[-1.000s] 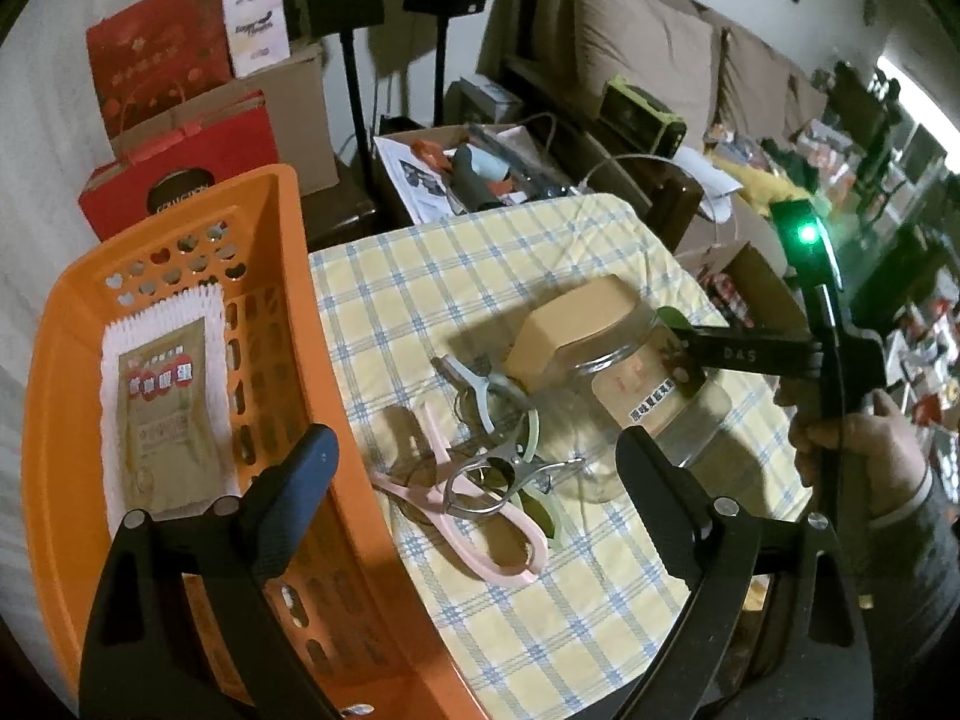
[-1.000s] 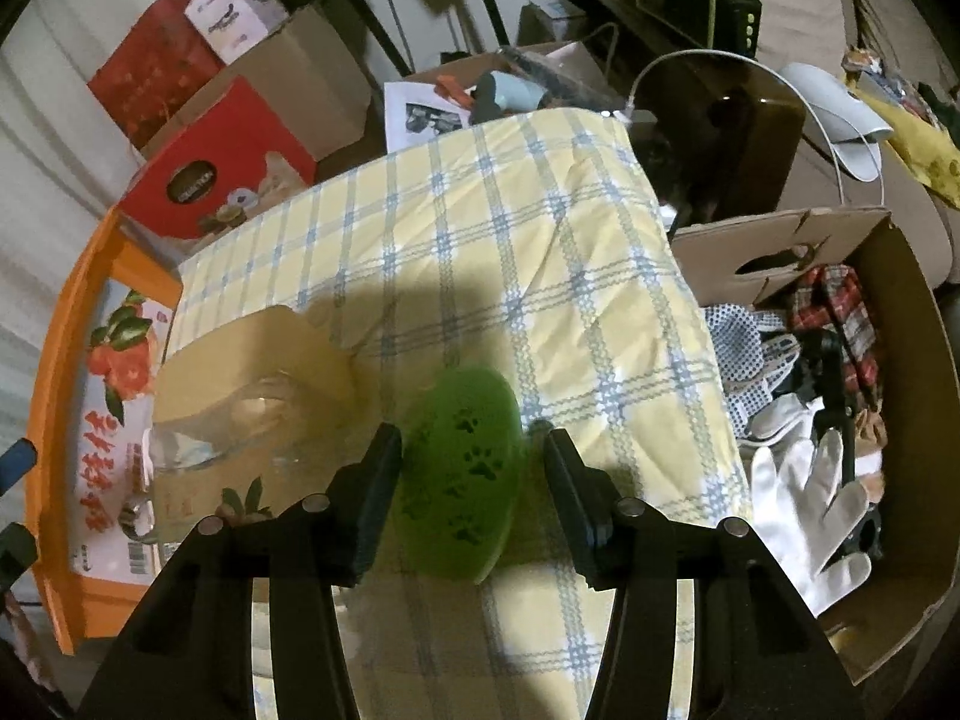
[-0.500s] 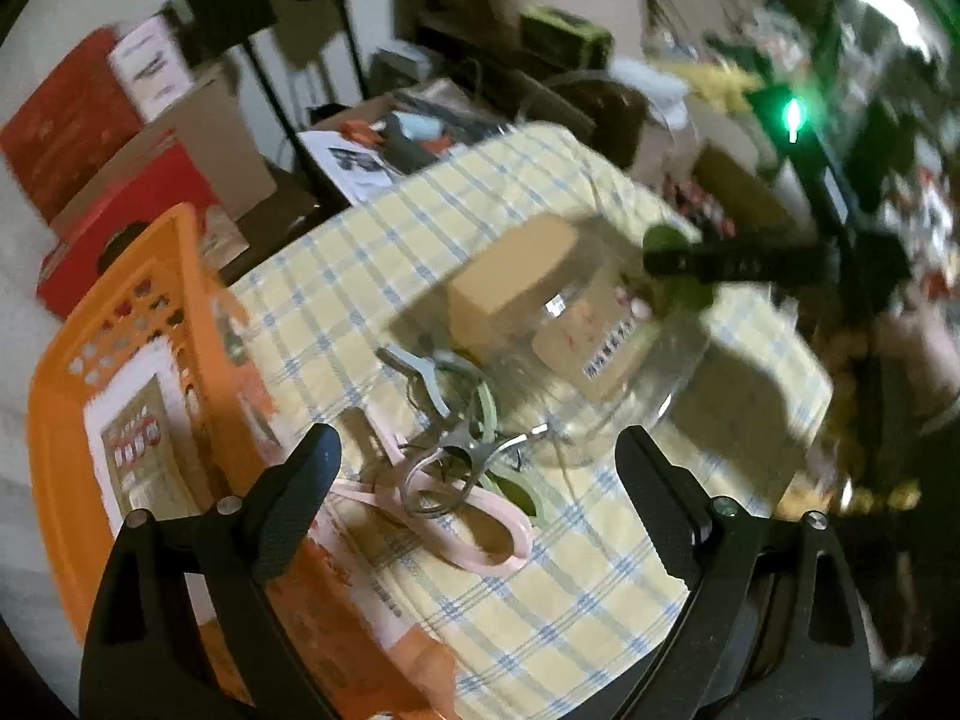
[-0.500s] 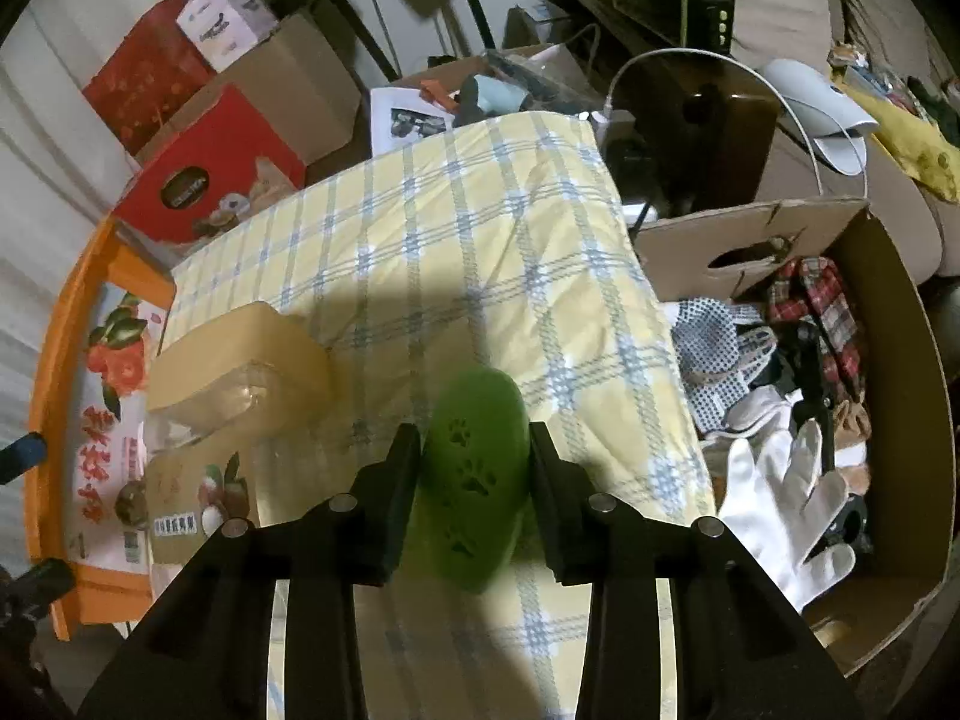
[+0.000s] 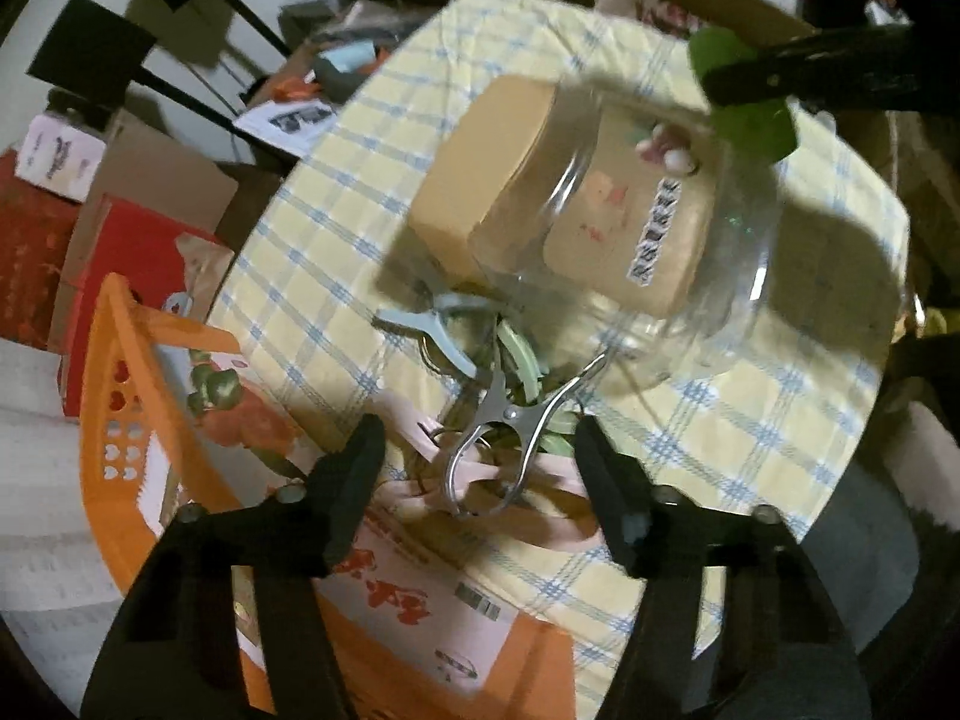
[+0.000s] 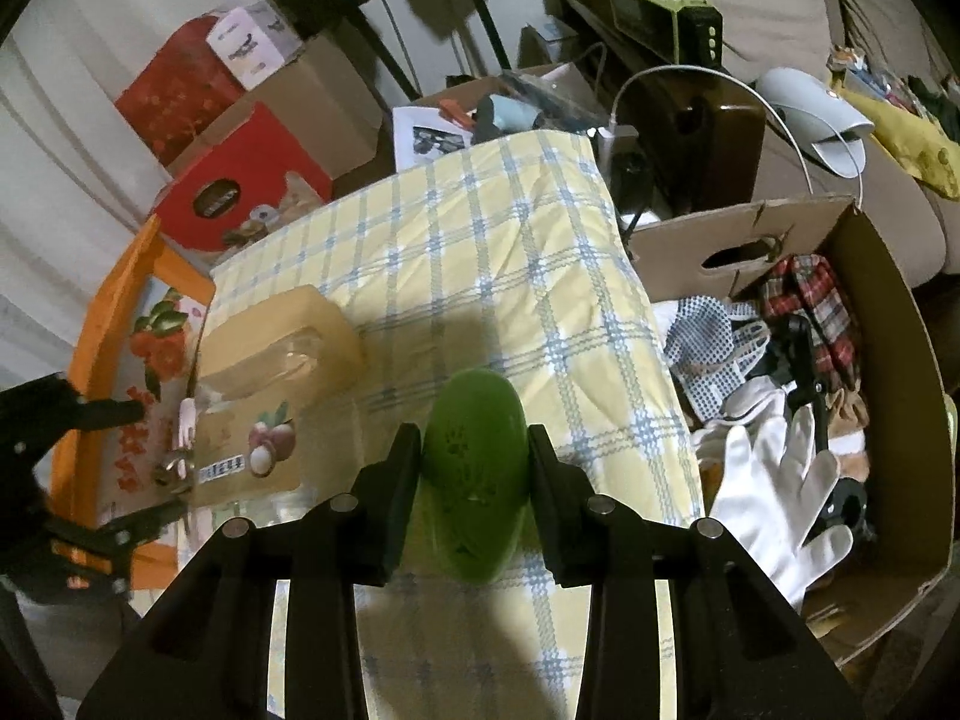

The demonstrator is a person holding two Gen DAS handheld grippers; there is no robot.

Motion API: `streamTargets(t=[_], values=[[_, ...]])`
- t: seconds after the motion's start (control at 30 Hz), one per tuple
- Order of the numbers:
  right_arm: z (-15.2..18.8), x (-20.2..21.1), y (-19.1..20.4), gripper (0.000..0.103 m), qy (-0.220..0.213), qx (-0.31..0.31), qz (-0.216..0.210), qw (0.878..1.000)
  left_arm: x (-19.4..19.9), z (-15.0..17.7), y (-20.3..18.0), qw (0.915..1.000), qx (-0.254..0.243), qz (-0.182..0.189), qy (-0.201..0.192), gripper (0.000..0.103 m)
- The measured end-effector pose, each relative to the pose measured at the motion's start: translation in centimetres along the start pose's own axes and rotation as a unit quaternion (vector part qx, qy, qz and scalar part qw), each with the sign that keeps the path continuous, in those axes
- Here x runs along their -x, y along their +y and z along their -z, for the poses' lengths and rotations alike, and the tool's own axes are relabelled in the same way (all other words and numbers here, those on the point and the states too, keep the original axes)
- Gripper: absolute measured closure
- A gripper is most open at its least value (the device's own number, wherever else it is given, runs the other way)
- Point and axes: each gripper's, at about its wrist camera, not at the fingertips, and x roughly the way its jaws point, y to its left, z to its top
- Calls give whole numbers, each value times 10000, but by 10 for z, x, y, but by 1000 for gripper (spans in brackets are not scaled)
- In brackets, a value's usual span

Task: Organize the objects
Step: 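Lift the green box with the right gripper while the left gripper grasps the metal clip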

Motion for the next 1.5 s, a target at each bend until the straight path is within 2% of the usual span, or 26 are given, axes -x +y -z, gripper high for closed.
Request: streamTargets(t=[0.03, 0.2, 0.37, 0.4, 0.77, 0.87, 1.1, 1.2, 1.37, 1.5], values=[[0, 1, 1, 68, -8, 24, -8, 10000, -5, -1, 1, 10000, 9, 4, 73, 52], [3, 6, 7, 68, -21, 126, -18, 9999, -17, -2, 6, 9996, 72, 185, 216, 55], [4, 9, 11, 68, -53, 192, -15, 9998, -17, 2, 3, 9993, 36, 327, 167, 71], [3, 10, 12, 68, -66, 200, -19, 9998, -15, 2, 1, 9993, 25, 340, 143, 78], [-1, 37, 40, 68, -342, 405, -159, 9985, 23, 14, 7, 9966, 499, 455, -465, 78], [-1, 45, 52, 68, -406, 491, -258, 9976, 40, 21, 14, 9925, 782, 576, -744, 78], [-5, 59, 79, 68, -477, 625, -438, 9959, 68, 41, 29, 9831, 1326, 549, -1138, 78], [-6, 65, 94, 68, -524, 723, -522, 9946, 79, 57, 43, 9755, 1656, 589, -1323, 78], [-7, 67, 120, 68, -518, 881, -667, 9925, 88, 86, 71, 9634, 2133, 587, -1518, 78], [-8, 65, 143, 68, -484, 1000, -758, 9909, 93, 111, 87, 9580, 2355, 508, -1552, 78]])
